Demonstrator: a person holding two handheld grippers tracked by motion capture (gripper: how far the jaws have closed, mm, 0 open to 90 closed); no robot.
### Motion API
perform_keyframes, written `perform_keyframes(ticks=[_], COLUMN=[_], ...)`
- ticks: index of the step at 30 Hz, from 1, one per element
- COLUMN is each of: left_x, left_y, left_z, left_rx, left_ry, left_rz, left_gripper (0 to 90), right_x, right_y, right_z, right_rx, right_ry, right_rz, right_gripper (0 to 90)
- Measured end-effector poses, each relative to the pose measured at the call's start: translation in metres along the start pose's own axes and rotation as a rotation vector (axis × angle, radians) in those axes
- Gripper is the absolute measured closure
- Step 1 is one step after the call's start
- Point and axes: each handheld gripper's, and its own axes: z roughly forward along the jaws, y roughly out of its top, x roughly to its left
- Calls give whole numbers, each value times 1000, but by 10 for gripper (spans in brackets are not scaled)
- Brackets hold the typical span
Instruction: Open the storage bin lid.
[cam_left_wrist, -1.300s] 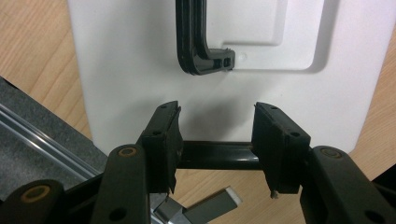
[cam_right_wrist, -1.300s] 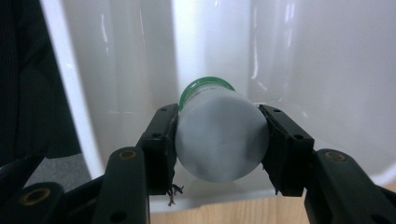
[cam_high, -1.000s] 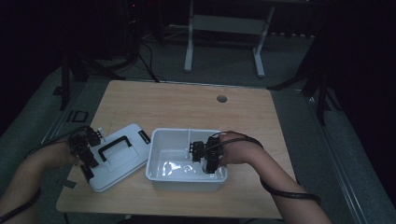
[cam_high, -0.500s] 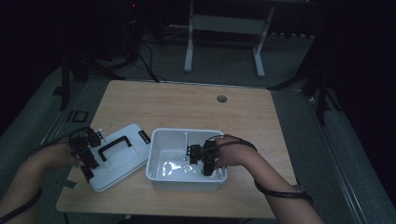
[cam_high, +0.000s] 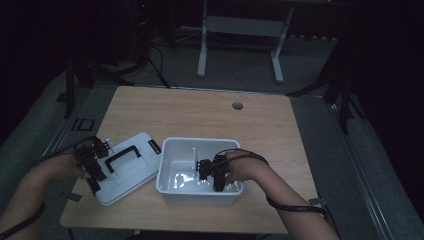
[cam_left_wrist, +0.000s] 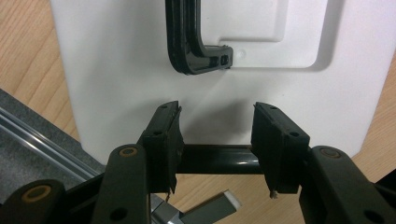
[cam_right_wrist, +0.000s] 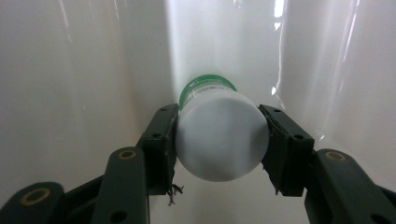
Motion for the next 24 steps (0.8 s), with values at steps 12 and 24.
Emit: perform_keyframes(ticks=[12, 24], left_x=[0, 0], left_y=[0, 0], left_z=[0, 1], left_rx=[1, 7], left_ry=[3, 8], left_rz=[2, 2], left_gripper=[516, 516], right_x=[-3, 0], right_y=[5, 6], right_z=[9, 4], right_rx=[21, 52], right_ry=[14, 3], right_rz=[5, -20], right_gripper=[494, 429])
